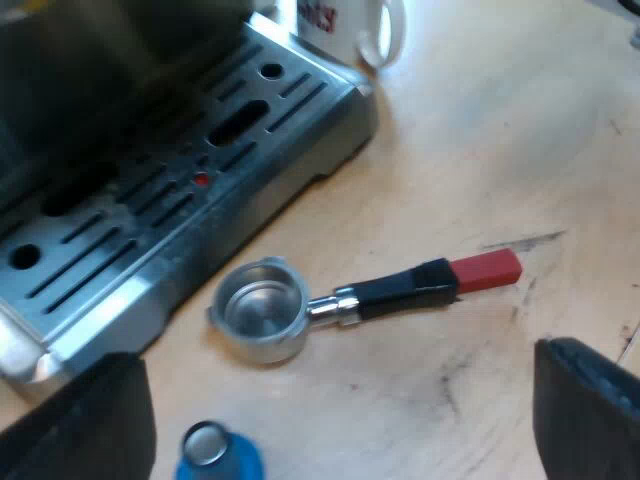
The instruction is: Grind coffee beans and then tamp
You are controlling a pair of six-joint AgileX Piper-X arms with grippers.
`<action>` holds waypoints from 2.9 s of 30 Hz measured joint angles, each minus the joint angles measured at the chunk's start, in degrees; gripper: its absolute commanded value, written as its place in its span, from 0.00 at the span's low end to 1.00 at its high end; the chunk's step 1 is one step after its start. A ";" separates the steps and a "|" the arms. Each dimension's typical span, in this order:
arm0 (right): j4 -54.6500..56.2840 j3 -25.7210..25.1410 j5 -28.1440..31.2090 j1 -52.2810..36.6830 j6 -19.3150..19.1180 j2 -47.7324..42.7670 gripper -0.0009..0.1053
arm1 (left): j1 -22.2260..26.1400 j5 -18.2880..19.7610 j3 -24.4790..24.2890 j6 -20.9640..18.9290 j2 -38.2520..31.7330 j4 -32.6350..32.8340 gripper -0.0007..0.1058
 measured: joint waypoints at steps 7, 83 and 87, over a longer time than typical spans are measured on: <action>-15.57 9.72 -0.29 6.45 -0.96 0.00 0.52 | 0.00 -3.35 0.26 0.07 -7.79 2.55 0.73; -47.68 22.59 13.54 16.94 7.18 14.80 0.52 | 0.00 -15.80 6.36 -0.20 41.23 -11.28 0.73; -47.68 22.59 13.54 16.94 7.18 14.80 0.52 | 0.00 -15.80 6.36 0.75 44.17 -12.18 0.73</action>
